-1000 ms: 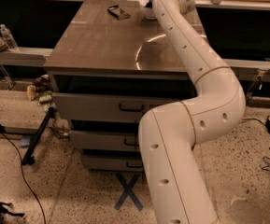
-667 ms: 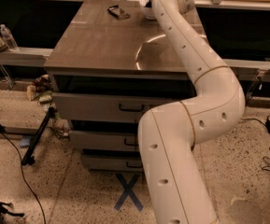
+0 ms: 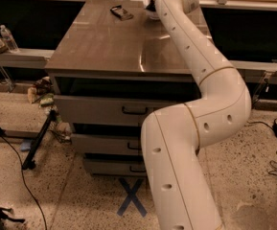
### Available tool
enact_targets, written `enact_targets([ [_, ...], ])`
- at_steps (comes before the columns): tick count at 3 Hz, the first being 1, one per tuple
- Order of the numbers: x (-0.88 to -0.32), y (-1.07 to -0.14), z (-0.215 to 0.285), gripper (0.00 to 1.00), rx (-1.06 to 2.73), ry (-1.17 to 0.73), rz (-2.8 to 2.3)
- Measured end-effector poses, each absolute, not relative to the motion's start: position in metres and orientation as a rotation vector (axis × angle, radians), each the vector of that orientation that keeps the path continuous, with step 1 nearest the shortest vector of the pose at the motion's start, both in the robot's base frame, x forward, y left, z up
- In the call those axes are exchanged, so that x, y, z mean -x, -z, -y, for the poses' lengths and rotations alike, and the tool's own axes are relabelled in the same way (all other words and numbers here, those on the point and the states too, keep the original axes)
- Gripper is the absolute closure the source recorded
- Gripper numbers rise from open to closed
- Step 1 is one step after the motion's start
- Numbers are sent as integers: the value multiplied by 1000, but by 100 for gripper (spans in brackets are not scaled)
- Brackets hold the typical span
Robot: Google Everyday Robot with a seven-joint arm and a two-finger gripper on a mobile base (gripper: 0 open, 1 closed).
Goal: Place blue chip bag into white bowl
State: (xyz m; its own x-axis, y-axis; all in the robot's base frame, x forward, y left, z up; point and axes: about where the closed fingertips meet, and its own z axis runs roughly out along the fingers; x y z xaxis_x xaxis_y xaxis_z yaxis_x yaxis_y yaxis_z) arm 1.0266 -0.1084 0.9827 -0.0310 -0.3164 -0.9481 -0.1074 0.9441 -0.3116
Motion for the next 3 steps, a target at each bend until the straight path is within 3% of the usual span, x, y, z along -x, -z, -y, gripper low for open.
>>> enact_targets([
  [1,-1027,-982,105,0,357,184,-1599],
  [3,-1025,-983,103,0,381,176,-1598],
])
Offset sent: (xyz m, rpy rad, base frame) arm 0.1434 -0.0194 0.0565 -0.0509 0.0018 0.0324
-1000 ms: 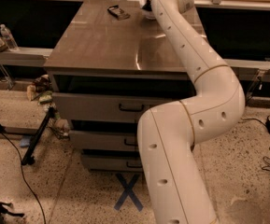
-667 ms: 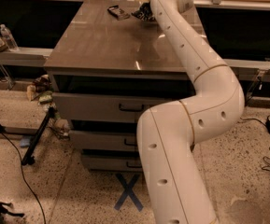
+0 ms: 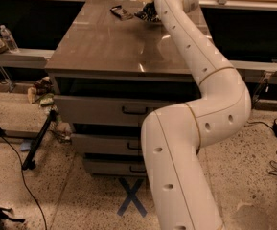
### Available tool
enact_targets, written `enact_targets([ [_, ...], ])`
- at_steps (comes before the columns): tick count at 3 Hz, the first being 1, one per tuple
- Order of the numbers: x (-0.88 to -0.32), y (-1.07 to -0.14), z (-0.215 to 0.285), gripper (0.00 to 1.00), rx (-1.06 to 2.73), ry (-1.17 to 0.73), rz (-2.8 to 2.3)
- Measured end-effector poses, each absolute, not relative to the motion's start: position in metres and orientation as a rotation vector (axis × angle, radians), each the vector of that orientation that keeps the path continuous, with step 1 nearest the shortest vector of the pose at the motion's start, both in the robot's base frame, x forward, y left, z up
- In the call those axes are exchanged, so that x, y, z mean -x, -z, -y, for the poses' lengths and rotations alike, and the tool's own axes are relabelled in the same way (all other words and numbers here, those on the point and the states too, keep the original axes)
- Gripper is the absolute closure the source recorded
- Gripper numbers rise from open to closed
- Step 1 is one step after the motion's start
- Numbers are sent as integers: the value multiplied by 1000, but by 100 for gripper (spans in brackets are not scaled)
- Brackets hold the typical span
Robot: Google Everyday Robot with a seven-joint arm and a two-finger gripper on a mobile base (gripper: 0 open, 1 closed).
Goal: Place blue chip bag into white bowl
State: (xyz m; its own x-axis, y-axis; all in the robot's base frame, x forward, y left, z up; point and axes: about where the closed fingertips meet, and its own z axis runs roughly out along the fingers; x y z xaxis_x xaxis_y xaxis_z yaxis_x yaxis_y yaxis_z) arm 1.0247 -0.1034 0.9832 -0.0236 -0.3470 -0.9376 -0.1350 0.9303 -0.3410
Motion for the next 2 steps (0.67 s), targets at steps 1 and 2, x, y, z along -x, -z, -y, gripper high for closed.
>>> enact_targets([
  [1,-1017,-993,106,0,388,144,-1612],
  [2,-1005,-1010,111,0,406,138,-1622],
])
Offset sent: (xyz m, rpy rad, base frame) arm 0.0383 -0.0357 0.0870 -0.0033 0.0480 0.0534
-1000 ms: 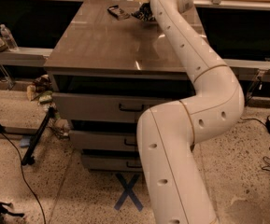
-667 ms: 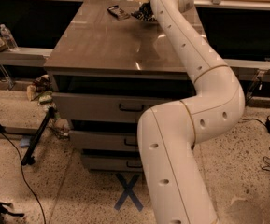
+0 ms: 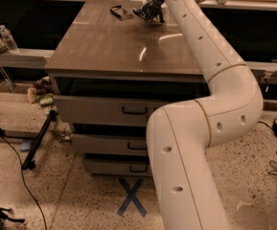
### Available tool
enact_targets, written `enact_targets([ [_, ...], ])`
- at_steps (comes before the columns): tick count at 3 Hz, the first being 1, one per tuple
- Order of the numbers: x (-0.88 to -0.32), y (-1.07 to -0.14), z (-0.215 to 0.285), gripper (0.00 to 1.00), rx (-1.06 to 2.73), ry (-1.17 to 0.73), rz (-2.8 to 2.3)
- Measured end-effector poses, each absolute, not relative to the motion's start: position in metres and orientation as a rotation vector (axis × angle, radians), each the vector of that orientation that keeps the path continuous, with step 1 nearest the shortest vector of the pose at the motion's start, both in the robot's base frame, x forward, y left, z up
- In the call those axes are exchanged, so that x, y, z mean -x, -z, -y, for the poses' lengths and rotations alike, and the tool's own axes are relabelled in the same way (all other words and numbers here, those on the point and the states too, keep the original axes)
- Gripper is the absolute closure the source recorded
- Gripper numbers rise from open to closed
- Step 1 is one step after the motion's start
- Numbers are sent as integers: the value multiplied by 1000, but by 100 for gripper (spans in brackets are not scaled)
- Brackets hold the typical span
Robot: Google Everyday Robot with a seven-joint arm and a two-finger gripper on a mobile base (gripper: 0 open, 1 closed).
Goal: Place blue chip bag into white bowl
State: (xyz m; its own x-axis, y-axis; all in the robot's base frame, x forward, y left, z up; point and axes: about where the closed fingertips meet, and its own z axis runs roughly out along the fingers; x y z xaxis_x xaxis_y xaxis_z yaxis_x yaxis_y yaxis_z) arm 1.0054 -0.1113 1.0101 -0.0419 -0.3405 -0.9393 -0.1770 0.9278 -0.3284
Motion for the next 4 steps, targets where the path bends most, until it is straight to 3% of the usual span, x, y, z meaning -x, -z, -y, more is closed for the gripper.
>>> enact_targets([
  [4,-962,-1094,179,0,303,302,-1635],
])
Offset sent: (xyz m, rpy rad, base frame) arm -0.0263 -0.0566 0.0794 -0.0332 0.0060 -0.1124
